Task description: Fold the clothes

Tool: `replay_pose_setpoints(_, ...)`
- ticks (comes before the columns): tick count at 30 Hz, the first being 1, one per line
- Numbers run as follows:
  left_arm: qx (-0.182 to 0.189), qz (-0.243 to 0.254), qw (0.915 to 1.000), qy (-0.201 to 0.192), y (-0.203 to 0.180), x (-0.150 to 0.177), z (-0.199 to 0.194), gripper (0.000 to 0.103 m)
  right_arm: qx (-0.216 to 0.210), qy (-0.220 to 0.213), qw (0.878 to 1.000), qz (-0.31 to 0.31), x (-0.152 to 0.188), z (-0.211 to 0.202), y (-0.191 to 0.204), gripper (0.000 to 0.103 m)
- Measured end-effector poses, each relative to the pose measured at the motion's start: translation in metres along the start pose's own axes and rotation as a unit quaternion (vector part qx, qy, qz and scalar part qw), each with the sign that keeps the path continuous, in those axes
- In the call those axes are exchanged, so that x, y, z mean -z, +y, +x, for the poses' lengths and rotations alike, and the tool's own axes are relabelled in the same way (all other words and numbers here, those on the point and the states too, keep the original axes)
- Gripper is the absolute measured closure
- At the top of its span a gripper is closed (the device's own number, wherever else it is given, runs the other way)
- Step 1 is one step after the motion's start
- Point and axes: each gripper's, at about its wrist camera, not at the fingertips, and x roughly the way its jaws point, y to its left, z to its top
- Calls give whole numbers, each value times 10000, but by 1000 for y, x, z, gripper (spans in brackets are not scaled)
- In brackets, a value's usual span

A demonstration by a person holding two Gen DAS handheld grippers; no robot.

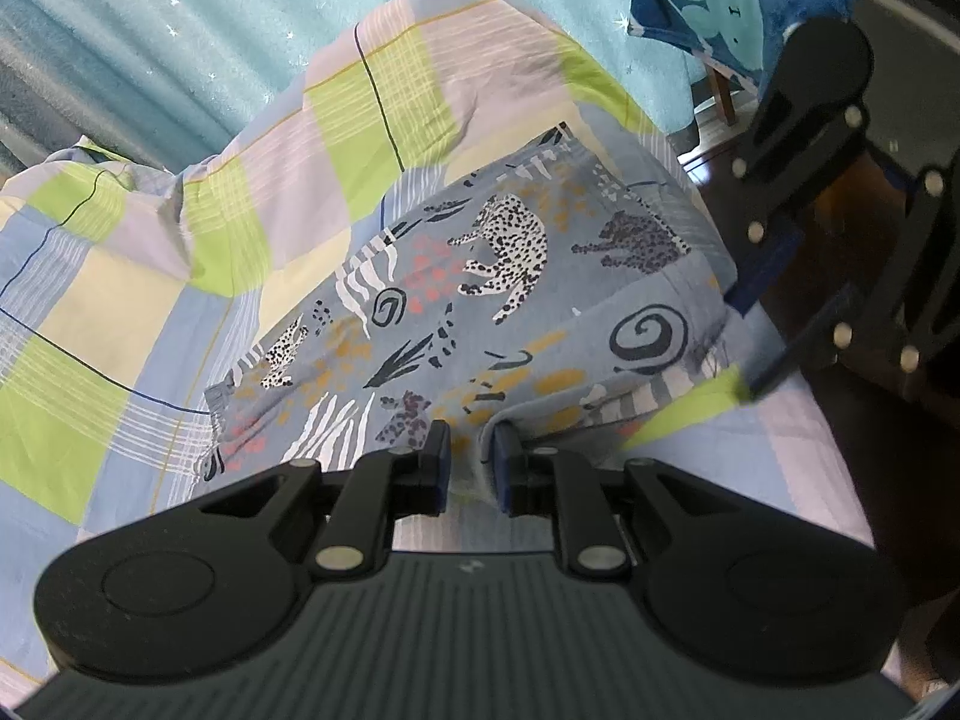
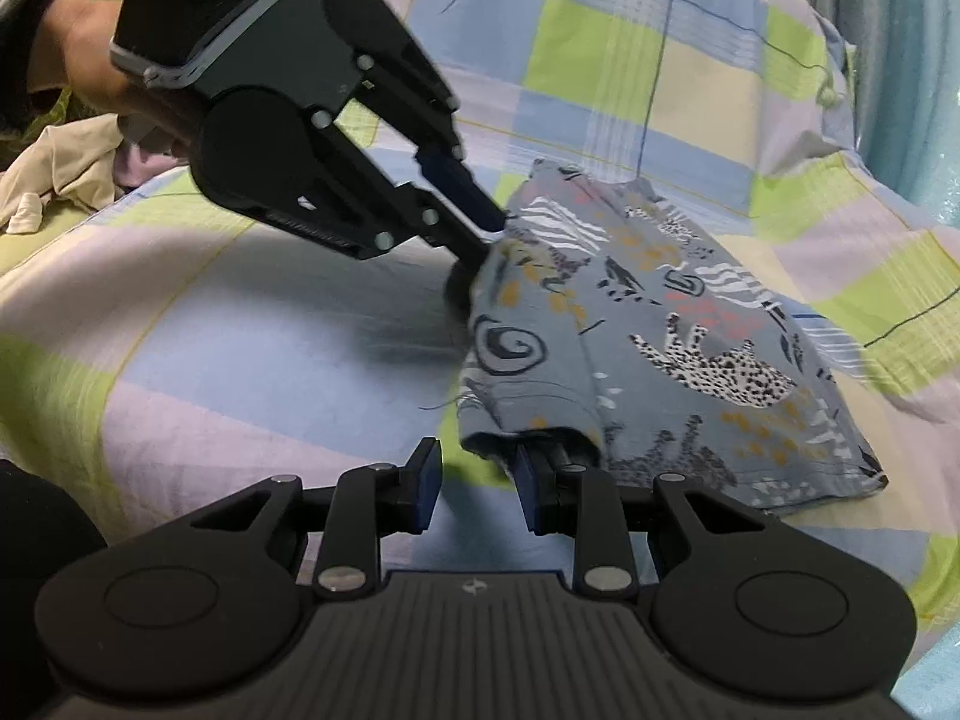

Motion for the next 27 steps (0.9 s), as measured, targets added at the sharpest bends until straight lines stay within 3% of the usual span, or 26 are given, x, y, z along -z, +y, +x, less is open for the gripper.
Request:
replay_pose_setpoints(8,54,153,9999,11,-4,0,0,87,149,-117,9992,-362,-6,20,6,75)
replay_pose_setpoints(9,50,180,9998,25,-5,0,0,87,80,-118,9996,-224,-7,21,3,78)
replay_pose_setpoints(10,49,208,9998,41,-6,0,-1,87,-16,-110,9999,-34,-7,22,-1,92)
replay_pose_setpoints(11,65,241,9997,57,-7,1,-2,87,-124,-105,9997,200,-6,23,-5,95)
replay_pose_setpoints(18,144,469,9985,231,-13,9,-6,87,-731,-92,9866,1456,-1,17,-30,100)
replay_pose_setpoints(21,171,557,9977,336,-18,16,-6,87,-1154,-123,9662,2303,4,16,-44,100)
replay_pose_setpoints(25,214,551,9973,438,-24,25,-7,87,-1813,8,9178,3532,20,22,-68,95)
replay_pose_setpoints(27,222,530,9973,465,-27,28,-8,87,-1974,85,8996,3894,29,20,-75,92)
